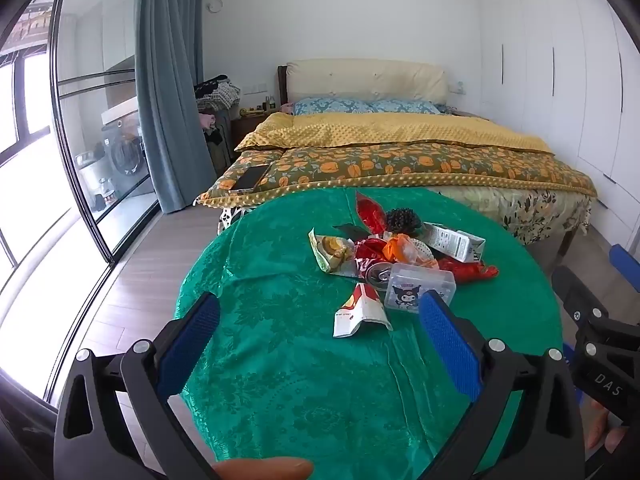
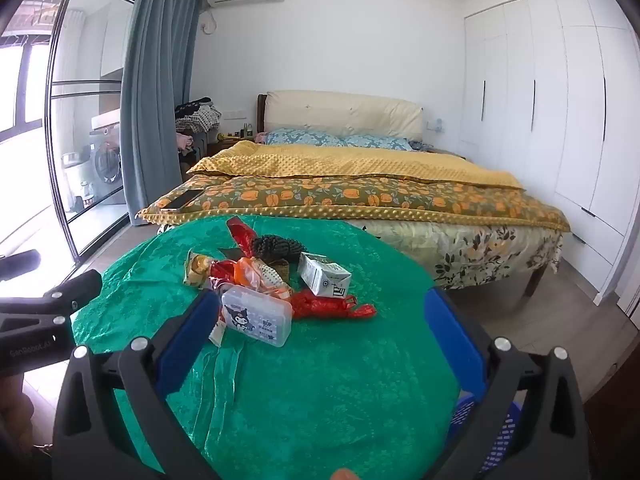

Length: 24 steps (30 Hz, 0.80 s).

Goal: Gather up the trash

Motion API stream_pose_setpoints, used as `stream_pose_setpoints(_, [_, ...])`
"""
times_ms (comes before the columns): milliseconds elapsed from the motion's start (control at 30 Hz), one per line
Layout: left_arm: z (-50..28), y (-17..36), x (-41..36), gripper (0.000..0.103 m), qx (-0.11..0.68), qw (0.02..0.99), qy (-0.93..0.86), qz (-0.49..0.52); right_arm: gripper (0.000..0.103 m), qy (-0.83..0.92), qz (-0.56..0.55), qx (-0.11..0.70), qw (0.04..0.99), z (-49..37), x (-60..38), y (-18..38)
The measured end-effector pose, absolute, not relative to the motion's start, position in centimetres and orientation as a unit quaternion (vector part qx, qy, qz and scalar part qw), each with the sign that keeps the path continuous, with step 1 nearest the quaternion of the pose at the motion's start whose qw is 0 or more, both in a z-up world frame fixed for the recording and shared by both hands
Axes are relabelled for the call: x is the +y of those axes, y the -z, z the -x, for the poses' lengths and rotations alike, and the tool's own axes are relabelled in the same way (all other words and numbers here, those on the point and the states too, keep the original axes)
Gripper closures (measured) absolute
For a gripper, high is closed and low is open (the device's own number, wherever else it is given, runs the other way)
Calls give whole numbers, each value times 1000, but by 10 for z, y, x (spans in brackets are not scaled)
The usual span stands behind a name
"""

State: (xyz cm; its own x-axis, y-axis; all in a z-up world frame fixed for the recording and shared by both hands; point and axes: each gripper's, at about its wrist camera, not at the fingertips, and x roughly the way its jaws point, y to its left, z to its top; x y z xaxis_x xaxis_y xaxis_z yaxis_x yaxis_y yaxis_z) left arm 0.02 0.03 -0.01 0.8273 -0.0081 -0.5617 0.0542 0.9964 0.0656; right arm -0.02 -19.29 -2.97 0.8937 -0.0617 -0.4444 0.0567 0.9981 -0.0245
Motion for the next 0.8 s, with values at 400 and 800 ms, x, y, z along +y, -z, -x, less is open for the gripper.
stream_pose_setpoints(400, [0,1,1,4,296,954,14,-42,5,28,4,226,974,1,-197,28])
stream_pose_setpoints(800, [0,2,-1,4,297,954,13,-44,5,27,0,224,974,2,-202,30])
